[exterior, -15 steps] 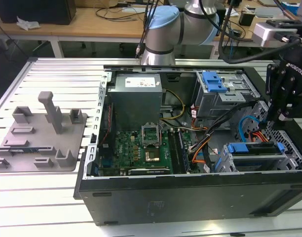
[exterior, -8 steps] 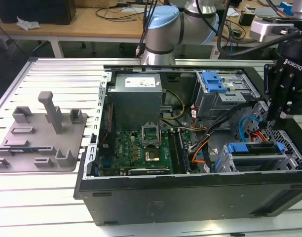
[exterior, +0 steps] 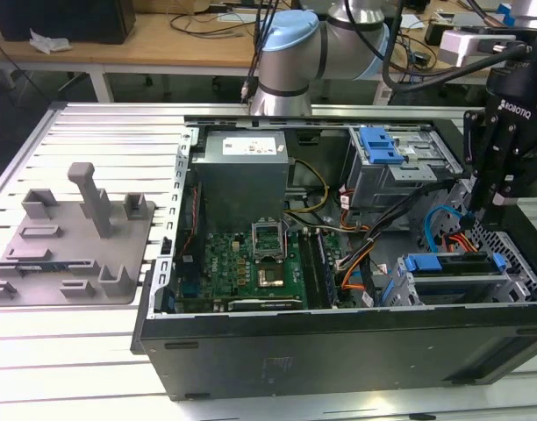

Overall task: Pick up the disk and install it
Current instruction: 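Insert the second disk wire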

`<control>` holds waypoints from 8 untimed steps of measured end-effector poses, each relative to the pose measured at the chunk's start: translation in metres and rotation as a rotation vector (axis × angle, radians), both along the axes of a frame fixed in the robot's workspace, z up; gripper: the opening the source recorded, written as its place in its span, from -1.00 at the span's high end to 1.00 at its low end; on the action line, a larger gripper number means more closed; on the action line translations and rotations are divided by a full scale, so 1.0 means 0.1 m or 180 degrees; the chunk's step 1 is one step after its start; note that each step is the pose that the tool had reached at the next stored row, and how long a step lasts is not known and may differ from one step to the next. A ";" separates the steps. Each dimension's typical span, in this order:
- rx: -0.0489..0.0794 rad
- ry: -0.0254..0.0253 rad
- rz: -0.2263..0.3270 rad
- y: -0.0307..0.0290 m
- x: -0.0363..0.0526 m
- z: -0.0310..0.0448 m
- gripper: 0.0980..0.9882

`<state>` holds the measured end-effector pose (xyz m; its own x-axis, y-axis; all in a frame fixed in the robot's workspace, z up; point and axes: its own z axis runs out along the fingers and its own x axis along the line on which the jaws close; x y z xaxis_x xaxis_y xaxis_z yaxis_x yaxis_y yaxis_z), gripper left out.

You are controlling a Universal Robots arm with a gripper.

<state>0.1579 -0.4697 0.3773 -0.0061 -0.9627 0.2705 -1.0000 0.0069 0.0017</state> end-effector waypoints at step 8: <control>-0.0047 0.0070 0.0012 0.031 -0.040 -0.018 0.53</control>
